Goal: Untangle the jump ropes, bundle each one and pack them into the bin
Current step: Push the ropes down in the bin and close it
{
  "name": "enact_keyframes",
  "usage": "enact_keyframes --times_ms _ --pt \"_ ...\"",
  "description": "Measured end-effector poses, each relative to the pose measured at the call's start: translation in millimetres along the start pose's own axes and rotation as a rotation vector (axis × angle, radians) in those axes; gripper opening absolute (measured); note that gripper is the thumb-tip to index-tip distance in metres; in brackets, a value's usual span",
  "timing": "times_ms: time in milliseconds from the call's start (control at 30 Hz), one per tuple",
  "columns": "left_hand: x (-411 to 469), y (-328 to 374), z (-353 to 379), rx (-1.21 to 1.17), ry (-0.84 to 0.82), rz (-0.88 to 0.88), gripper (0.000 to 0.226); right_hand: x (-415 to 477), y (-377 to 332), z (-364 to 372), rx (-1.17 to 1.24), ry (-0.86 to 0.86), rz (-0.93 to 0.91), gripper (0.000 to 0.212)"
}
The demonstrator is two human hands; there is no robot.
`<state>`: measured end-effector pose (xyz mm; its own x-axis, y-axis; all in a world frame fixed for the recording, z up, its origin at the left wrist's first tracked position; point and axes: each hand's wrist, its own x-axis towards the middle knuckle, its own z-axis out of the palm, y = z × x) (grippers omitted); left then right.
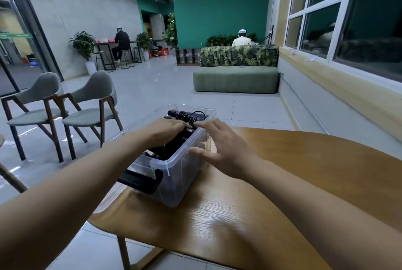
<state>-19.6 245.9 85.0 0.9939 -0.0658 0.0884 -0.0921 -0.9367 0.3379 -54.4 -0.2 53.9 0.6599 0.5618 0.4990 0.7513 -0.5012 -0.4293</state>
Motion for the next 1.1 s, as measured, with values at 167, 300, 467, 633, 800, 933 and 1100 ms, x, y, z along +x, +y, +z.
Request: enact_keyframes --times_ms 167,300,467,633,800,933,1100 --pt "-5.7 -6.4 0.0 0.126 -0.100 0.016 0.049 35.9 -5.4 17.3 -0.221 -0.231 -0.061 0.075" --pt "-2.6 -1.3 -1.7 0.029 -0.138 0.012 0.047 44.3 -1.3 15.9 -0.310 -0.273 -0.081 0.075" --pt "5.9 -18.2 -3.8 0.013 -0.058 0.018 0.041 37.9 5.3 15.7 -0.293 -0.344 -0.065 0.065" --pt "7.0 -12.7 -4.8 0.013 0.025 0.066 0.053 31.8 1.7 10.9 -0.420 -0.298 -0.136 0.059" --pt "7.7 -15.4 -8.5 -0.009 0.102 0.066 0.051 19.6 -15.4 16.0 -0.557 -0.167 -0.081 0.085" --pt "-0.7 -17.9 -7.3 -0.062 0.126 0.063 0.046 12.2 -24.4 14.2 -0.646 -0.151 -0.035 0.081" --pt "-11.5 -29.2 -1.6 -0.001 0.221 0.058 0.041 10.4 -30.3 6.2 -0.782 -0.155 0.011 0.075"
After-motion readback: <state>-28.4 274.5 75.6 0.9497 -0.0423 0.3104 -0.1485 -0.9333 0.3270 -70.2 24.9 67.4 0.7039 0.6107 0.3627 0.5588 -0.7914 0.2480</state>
